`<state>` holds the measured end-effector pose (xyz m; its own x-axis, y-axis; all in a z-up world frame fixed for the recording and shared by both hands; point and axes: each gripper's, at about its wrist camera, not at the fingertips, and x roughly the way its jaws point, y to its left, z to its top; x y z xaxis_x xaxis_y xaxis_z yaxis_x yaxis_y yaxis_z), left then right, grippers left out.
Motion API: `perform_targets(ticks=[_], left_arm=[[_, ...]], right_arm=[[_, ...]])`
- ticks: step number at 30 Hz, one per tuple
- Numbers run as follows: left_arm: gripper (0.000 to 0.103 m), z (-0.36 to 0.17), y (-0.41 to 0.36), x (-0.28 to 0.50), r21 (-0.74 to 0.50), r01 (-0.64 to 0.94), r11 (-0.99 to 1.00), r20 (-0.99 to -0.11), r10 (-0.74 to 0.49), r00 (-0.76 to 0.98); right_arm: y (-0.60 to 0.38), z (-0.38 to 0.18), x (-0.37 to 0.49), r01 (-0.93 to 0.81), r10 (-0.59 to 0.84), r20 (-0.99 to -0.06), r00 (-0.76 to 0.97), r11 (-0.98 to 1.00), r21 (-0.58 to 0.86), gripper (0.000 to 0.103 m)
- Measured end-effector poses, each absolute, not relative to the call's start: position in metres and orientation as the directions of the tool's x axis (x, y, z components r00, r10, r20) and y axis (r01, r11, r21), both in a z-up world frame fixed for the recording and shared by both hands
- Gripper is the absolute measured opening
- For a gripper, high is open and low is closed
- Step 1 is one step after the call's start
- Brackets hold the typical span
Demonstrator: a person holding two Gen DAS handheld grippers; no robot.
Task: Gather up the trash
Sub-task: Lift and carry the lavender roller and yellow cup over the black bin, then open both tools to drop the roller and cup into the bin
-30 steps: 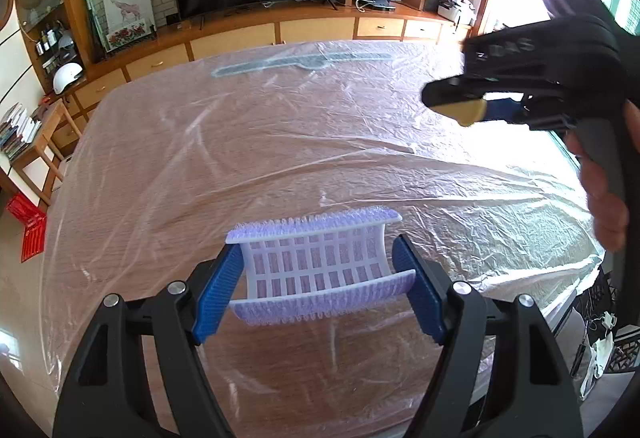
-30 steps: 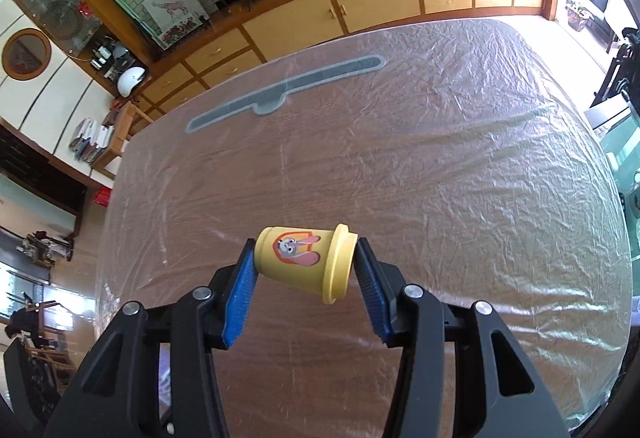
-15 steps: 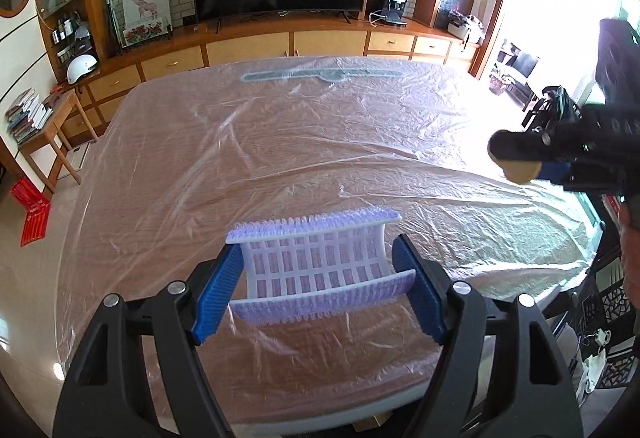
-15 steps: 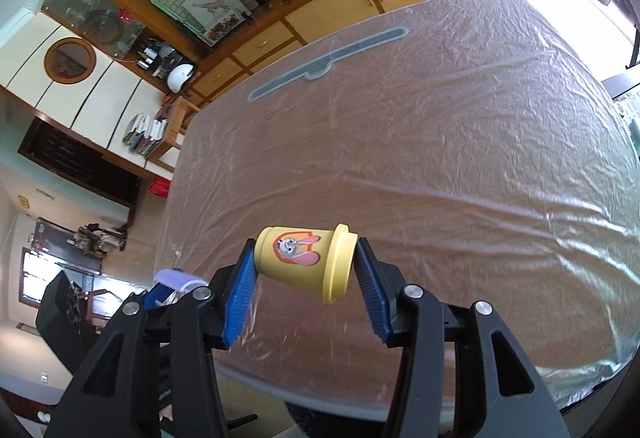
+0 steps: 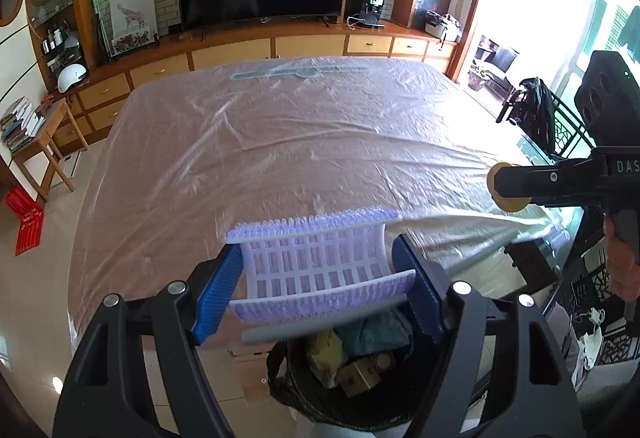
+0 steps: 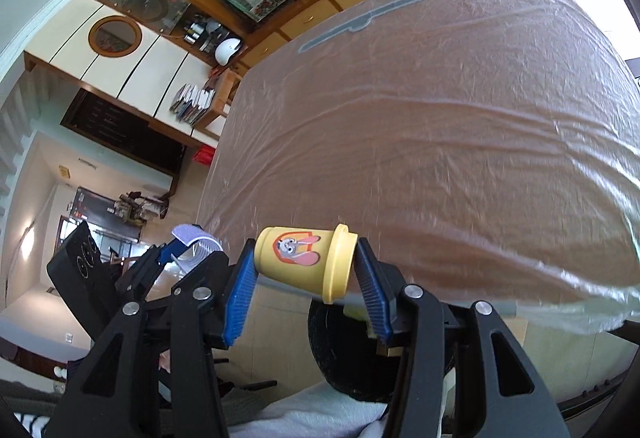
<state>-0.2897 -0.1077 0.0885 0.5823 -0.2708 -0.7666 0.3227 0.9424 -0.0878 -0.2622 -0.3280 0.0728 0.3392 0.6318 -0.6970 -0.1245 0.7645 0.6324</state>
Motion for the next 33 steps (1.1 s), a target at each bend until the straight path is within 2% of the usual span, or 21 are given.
perform_targets(ticks=[12,19,33], left_arm=[[0.076,0.067,-0.119,-0.354,-0.073,0.416,0.906,-0.828,-0.288,0.481],[0.076,0.043,-0.129,-0.367,-0.052,0.420,0.906,-0.861,-0.253,0.441],[0.076,-0.004,-0.138,-0.361,-0.026,0.400,0.916,-0.889,-0.204,0.409]], right_arm=[[-0.328,0.047,-0.321,-0.210,0.588,-0.773,0.239,0.808,0.550,0.048],[-0.301,0.017,-0.345,-0.299,0.412,-0.879,0.242,0.893,0.336,0.048],[-0.271,-0.026,-0.345,-0.331,0.308,-0.918,0.250,0.918,0.218,0.048]])
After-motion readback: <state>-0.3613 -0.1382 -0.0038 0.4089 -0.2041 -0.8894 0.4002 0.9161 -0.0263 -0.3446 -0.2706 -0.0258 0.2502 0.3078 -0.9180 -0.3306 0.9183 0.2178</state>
